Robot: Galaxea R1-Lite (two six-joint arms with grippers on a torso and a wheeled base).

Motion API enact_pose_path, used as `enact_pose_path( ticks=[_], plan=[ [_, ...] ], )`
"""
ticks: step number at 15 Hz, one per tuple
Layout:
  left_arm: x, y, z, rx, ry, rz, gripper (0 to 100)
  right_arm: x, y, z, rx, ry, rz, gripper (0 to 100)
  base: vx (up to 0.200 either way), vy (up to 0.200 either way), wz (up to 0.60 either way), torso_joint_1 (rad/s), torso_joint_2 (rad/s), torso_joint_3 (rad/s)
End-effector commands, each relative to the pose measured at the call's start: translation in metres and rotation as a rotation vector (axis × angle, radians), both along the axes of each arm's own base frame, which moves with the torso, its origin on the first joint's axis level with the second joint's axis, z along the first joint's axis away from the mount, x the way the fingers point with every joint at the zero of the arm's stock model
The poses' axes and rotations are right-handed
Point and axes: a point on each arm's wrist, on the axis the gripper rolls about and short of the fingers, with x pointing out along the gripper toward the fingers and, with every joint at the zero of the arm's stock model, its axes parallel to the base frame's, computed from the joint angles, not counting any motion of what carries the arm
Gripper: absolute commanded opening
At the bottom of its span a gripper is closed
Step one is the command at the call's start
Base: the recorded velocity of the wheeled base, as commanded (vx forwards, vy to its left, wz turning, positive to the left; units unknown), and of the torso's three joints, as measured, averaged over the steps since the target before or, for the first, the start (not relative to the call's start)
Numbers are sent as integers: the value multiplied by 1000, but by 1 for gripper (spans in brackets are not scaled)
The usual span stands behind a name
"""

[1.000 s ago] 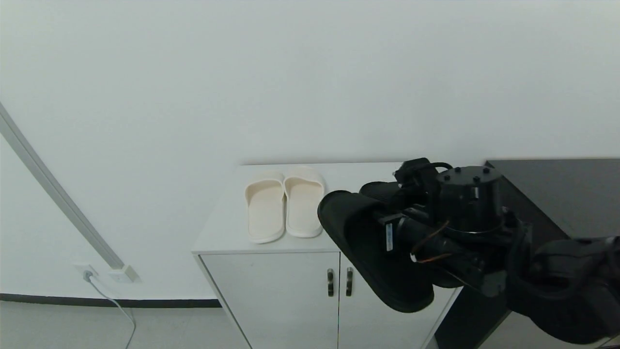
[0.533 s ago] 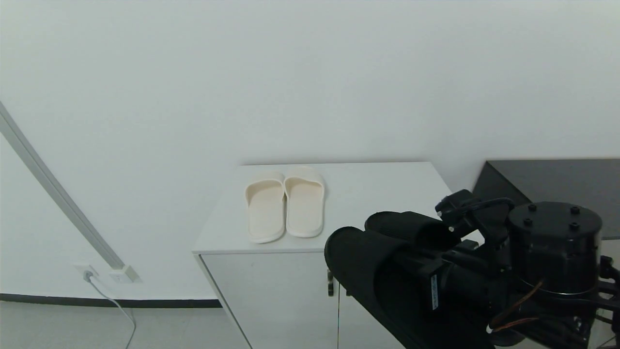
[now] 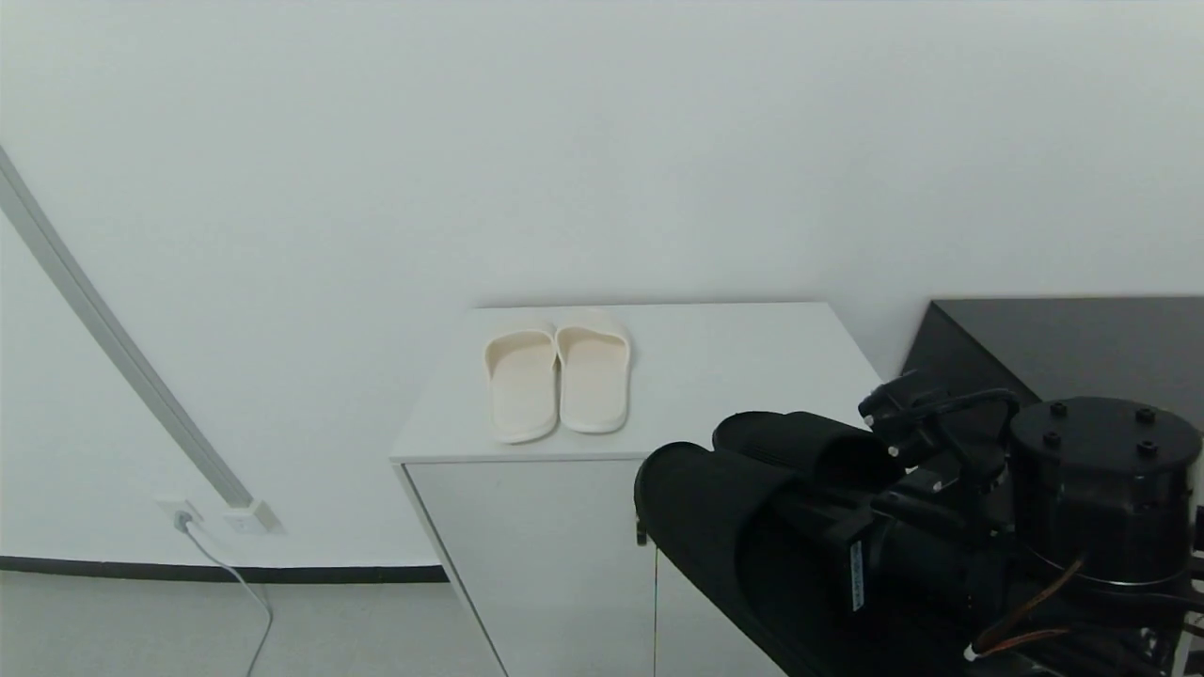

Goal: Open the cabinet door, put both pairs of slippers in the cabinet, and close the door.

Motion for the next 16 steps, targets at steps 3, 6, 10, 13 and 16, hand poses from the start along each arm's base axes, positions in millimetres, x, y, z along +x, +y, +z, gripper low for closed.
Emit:
enact_pose_path(
  ticks=[3,6,10,13,16],
  plan=[
    [0,0,0,0,1,0,0,-1,-2,-1,0,4,3,0,0,0,0,0,0,0],
    [0,0,0,0,1,0,0,-6,-5,-4,-11,10,25,0,0,0,0,0,0,0],
    [0,0,0,2,1,0,0,-9,-7,-8,-14,28,63,0,0,0,0,0,0,0],
    [0,0,0,0,1,0,0,-15,-9,-5,-4,18,77,0,0,0,0,0,0,0],
    [0,0,0,0,1,0,0,-17,-10,-6,-6,21,81,0,0,0,0,0,0,0]
  ],
)
